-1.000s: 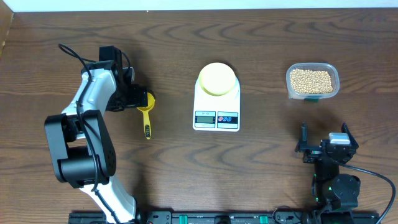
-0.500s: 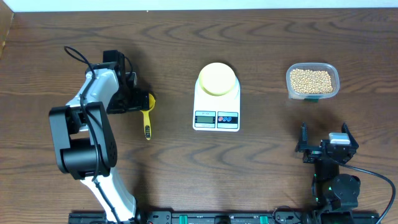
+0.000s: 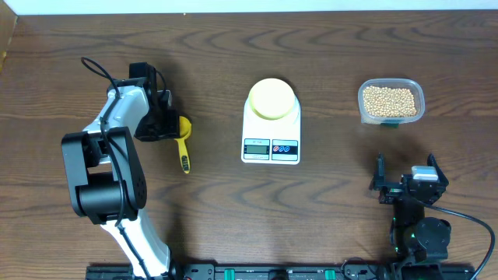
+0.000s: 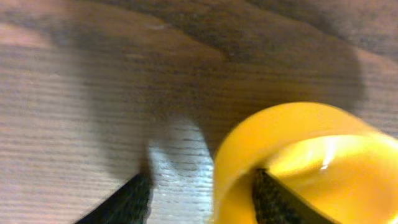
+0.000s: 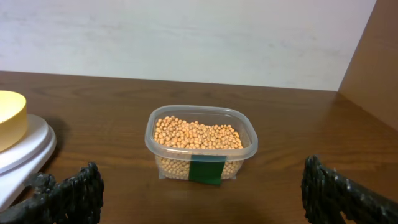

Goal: Scoop item into bowl and weigh 50g on scale
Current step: 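Close the left gripper on the scoop and lift it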

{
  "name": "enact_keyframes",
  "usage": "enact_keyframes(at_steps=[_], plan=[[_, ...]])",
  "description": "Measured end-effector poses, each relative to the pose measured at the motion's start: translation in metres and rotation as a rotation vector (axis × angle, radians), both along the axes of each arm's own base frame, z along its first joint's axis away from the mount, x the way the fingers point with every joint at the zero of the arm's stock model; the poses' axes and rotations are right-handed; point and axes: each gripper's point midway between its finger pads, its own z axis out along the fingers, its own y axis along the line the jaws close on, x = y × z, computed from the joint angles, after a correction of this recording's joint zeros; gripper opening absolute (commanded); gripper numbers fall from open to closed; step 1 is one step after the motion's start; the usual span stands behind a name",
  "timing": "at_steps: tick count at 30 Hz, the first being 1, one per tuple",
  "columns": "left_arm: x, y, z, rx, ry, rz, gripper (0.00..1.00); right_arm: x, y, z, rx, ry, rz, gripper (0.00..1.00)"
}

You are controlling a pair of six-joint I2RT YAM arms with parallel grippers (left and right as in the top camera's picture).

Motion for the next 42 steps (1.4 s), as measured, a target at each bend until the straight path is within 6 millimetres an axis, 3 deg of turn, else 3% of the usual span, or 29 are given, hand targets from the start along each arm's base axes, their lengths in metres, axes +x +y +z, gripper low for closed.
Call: enact_keyframes(at_steps=[13, 15, 29, 42], plan=[[0.0, 0.0, 0.0, 0.0, 0.0, 0.002, 0.19, 0.0, 0.0, 0.0, 0.0, 0.0, 0.0, 0.99], [0.001, 0.0, 0.0, 0.0, -0.003, 0.0, 0.08, 0.0, 0.0, 0.0, 0.0, 0.0, 0.0, 0.99], [0.002, 0.0, 0.007, 0.0, -0.019, 0.011, 0.08, 0.0, 0.0, 0.0, 0.0, 0.0, 0.0, 0.99], [0.001, 0.0, 0.062, 0.008, -0.121, 0.065, 0.08, 0.0, 0.0, 0.0, 0.0, 0.0, 0.0, 0.99]])
